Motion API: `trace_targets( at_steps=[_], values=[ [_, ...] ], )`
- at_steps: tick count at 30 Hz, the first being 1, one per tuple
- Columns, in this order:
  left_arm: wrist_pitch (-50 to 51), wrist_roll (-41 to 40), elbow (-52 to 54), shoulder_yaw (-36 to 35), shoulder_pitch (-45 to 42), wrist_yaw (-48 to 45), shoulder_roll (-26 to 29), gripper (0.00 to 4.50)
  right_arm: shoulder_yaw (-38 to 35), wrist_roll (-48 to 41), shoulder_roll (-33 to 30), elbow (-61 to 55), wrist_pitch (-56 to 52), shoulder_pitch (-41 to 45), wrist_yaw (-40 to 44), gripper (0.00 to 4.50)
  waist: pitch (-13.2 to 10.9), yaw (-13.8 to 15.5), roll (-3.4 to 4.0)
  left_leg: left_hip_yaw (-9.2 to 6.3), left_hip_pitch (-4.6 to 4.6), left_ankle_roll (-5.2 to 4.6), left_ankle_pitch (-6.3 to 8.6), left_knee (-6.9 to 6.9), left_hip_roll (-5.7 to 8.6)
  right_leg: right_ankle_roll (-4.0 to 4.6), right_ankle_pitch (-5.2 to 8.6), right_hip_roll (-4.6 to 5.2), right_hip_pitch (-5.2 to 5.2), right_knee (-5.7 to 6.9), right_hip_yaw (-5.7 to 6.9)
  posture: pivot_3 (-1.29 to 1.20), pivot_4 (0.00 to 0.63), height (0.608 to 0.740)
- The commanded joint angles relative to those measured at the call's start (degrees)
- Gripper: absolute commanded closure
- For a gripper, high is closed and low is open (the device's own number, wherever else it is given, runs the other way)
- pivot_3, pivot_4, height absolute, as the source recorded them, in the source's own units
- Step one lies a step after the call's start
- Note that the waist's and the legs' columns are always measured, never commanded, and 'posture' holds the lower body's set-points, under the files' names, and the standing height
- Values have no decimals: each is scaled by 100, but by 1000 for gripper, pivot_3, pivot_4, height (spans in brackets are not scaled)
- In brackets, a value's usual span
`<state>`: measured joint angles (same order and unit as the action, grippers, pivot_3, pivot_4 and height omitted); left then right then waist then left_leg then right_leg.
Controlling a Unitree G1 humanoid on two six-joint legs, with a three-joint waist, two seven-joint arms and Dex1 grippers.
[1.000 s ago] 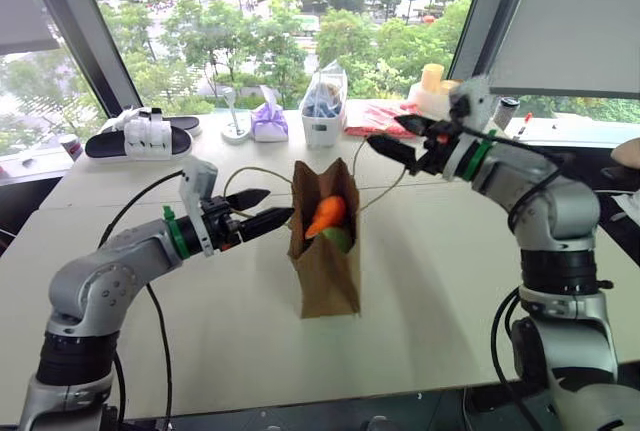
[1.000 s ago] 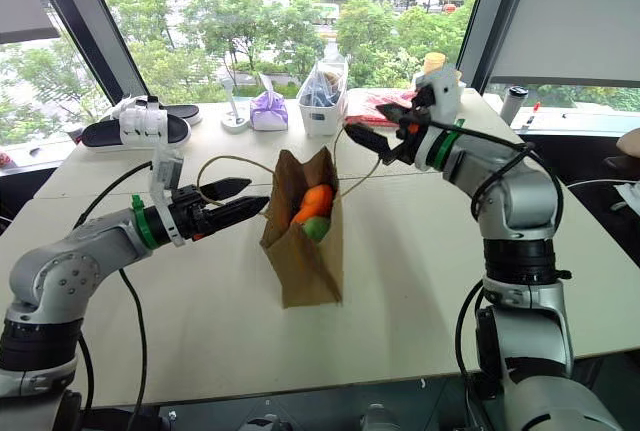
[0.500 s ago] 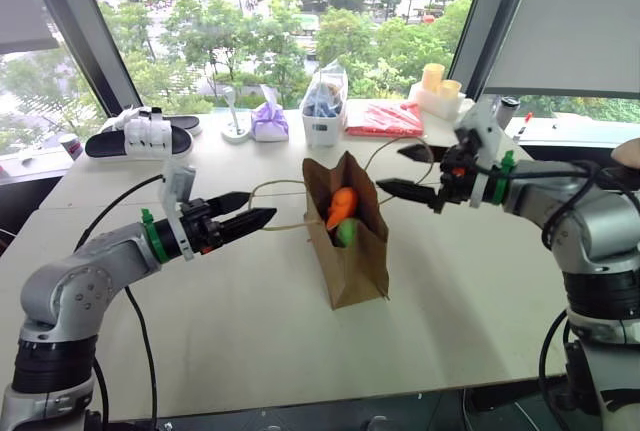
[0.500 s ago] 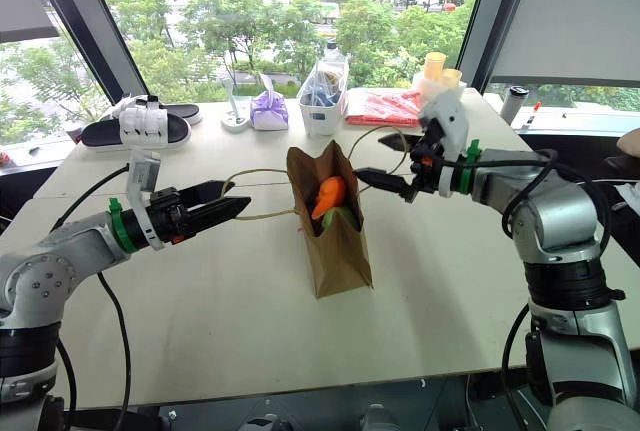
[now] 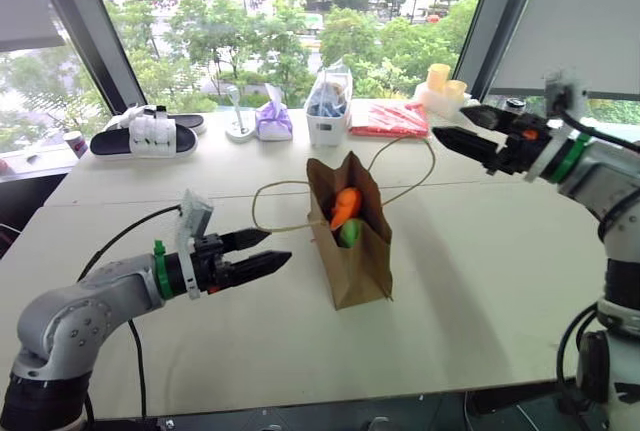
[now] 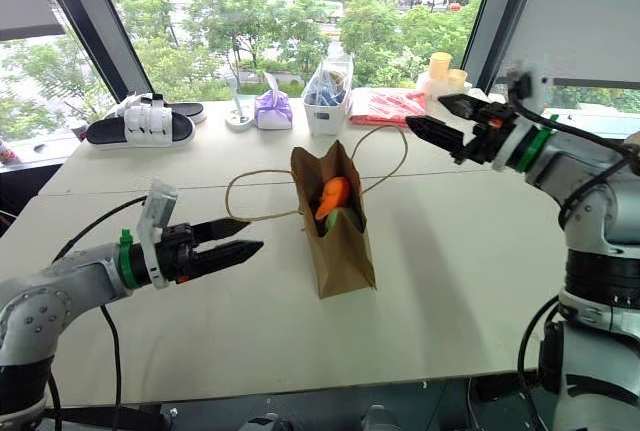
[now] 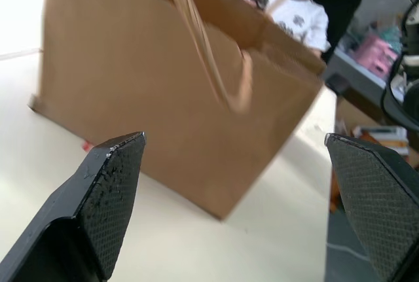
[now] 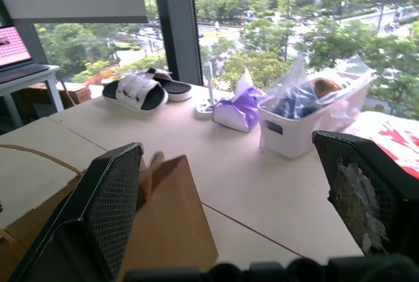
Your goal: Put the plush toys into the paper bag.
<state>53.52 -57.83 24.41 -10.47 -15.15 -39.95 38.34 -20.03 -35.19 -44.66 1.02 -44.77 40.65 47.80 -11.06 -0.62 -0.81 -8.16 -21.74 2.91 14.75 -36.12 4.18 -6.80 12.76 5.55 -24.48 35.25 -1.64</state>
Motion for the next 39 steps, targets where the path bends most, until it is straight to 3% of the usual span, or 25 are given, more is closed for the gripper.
trace_targets(
  at_steps=[1, 3, 5, 9, 10, 15, 20, 27, 32, 39],
  values=[
    [-333, 402, 91, 409, 87, -135, -121, 0, -381, -156, -6, 133, 79, -295, -67, 257, -2, -4, 4, 4, -1, -1, 0, -3, 0, 1, -1, 0, 0, 1, -2, 0, 150, 740],
    [-510, 688, -24, 740, 50, -165, -283, 0, -326, -45, 69, 211, 200, -589, -127, 765, -1, -2, 6, 5, 0, -1, 0, -3, 0, 3, -2, 0, -1, 0, -3, 0, 150, 740],
    [-646, 911, -168, 1011, -104, -171, -489, 0, -68, 115, 182, 134, 345, -912, -120, 1673, 0, -2, 5, 6, 3, -1, 0, -2, 0, 4, -3, 0, 2, 0, -2, 0, 150, 740],
    [-795, 1164, -563, 1241, -426, -123, -896, 0, 616, 272, 617, -189, 512, -1176, -147, 3986, -1, -51, 8, 11, 11, -1, 0, -1, -2, 4, -5, -3, 4, 6, -5, 0, 150, 740],
    [-799, 1185, -627, 1248, -479, -91, -985, 0, 783, 324, 708, -253, 541, -1182, -159, 4333, 1, -49, 10, 12, 14, -1, 0, -1, -2, 4, -5, -3, 4, 10, -7, 0, 150, 740],
    [-678, 1191, -707, 1322, -606, -53, -1282, 0, 1656, 602, 1229, -349, 765, -939, -62, 4432, 1, -36, 9, 10, 16, 0, 0, -2, -2, -2, -8, -4, 4, 10, -7, 0, 150, 740],
    [-497, 1188, -572, 1582, -709, -113, -1370, 0, 2088, 593, 1289, -509, 711, -833, 160, 4432, 1, 4, 8, 5, 8, 0, 0, -8, 2, -4, -9, -2, 4, 6, -7, 0, 150, 740],
    [-425, 1157, -180, 1577, -561, 258, -1590, 0, 2226, 613, 1338, -576, 682, -786, 134, 4432, 1, -15, 8, 5, 11, 0, 0, -5, 0, -5, -10, -3, 4, 6, -7, 0, 150, 740],
    [-475, 1261, -94, 1489, -669, 911, -2038, 0, 2347, 675, 1334, -667, 659, -812, 168, 4432, 1, -6, 7, 5, 12, 0, 0, -6, 1, -5, -10, -3, 4, 7, -7, 0, 150, 740],
    [-507, 2041, -79, 1847, -703, 1974, -2547, 0, 2385, 711, 1336, -756, 626, -901, 112, 4432, 2, -2, 7, 6, 12, 0, 0, -6, 2, -6, -10, -3, 4, 8, -7, 0, 150, 740]
  ],
)
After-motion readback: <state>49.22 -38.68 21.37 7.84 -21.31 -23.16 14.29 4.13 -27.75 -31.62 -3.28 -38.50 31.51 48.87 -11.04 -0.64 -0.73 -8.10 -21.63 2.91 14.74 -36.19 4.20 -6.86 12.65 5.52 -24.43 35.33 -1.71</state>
